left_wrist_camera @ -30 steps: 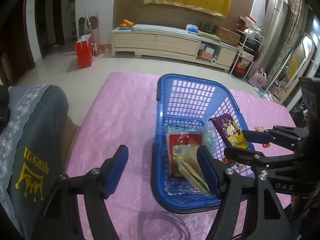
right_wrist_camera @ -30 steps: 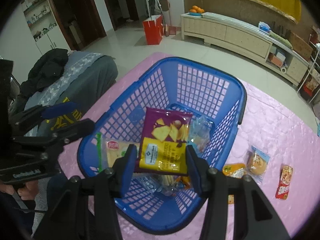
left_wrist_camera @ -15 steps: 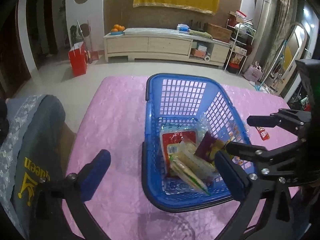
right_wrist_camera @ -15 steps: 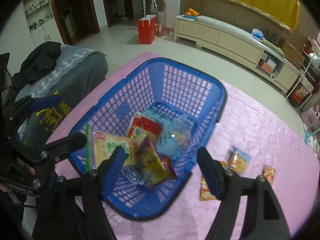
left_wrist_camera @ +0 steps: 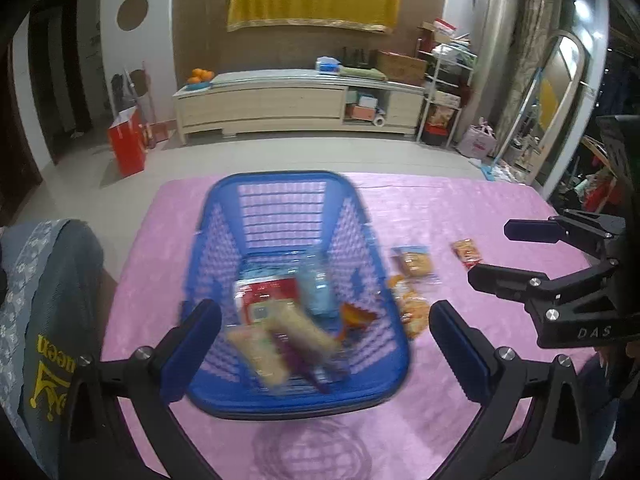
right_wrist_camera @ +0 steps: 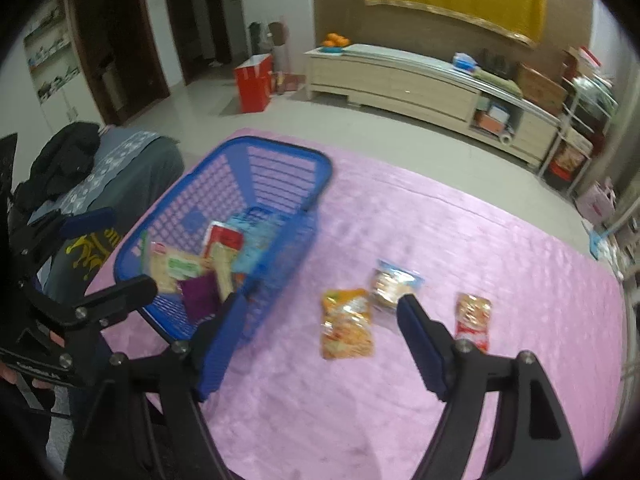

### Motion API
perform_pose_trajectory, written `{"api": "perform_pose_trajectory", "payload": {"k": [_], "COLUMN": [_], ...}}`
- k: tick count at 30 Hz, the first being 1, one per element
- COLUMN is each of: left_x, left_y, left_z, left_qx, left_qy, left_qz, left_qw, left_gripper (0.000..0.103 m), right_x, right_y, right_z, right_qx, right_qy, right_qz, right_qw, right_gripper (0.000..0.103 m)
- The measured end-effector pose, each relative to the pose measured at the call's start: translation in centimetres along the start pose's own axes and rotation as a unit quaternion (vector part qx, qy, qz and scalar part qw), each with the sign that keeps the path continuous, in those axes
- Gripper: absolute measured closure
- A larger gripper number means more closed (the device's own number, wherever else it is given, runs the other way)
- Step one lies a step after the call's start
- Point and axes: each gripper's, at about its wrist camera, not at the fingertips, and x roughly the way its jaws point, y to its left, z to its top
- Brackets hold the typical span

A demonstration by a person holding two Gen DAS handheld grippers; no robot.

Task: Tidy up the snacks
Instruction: 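Move both grippers back over the remaining snacks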

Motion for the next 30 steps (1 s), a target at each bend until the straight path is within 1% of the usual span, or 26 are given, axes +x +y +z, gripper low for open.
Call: {"api": "perform_pose_trajectory", "payload": {"k": [3, 7, 9, 12, 15, 17, 20, 23, 26, 28, 30], "left_x": [0.5, 1.9, 2.8, 4.2, 5.4, 6.5, 7.7, 9.5, 11.1, 12.3, 13.4], "left_y": [-2.6, -6.3, -7.6, -9.4, -11.2, -12.4, -13.4, -14.7, -15.1, -15.0, -14.8], "left_z": [0.4, 0.8, 1.0, 1.4, 1.4, 1.2, 0.6, -0.4, -1.2, -1.7, -2.1], "left_qx": [0.011, 0.029, 0.026, 0.018, 0.007, 0.000, -0.007, 0.004, 0.004, -0.010, -0.019], "left_qy": [0.004, 0.017, 0.029, 0.042, 0.052, 0.061, 0.073, 0.090, 0.106, 0.119, 0.127], "left_qz": [-0.013, -0.013, -0.020, -0.029, -0.035, -0.037, -0.033, -0.021, -0.021, -0.024, -0.018], "left_qw": [0.9998, 0.9993, 0.9990, 0.9985, 0.9980, 0.9974, 0.9968, 0.9957, 0.9942, 0.9925, 0.9916], "left_gripper": [0.000, 0.000, 0.000, 0.000, 0.000, 0.000, 0.000, 0.000, 0.000, 0.000, 0.000], "right_x": [-0.9, -1.8, -2.2, -2.4, -2.2, -1.6, -0.4, 1.2, 2.8, 3.6, 4.5], "right_y": [-2.5, -5.8, -7.7, -9.4, -11.0, -12.1, -13.9, -15.2, -15.9, -16.2, -16.6], "right_z": [-1.0, -2.3, -2.9, -3.7, -4.7, -5.4, -6.5, -7.8, -8.6, -8.9, -9.1], "right_qx": [0.021, 0.048, 0.063, 0.073, 0.077, 0.083, 0.097, 0.108, 0.107, 0.110, 0.113], "right_qy": [-0.005, -0.008, -0.009, -0.011, -0.009, -0.006, 0.005, 0.017, 0.029, 0.034, 0.039], "right_qz": [-0.010, -0.025, -0.028, -0.029, -0.045, -0.055, -0.040, -0.030, -0.026, -0.023, -0.021], "right_qw": [1.000, 0.999, 0.998, 0.997, 0.996, 0.995, 0.994, 0.994, 0.993, 0.993, 0.993], "right_gripper": [0.022, 0.022, 0.022, 0.022, 0.021, 0.021, 0.022, 0.021, 0.021, 0.021, 0.022]}}
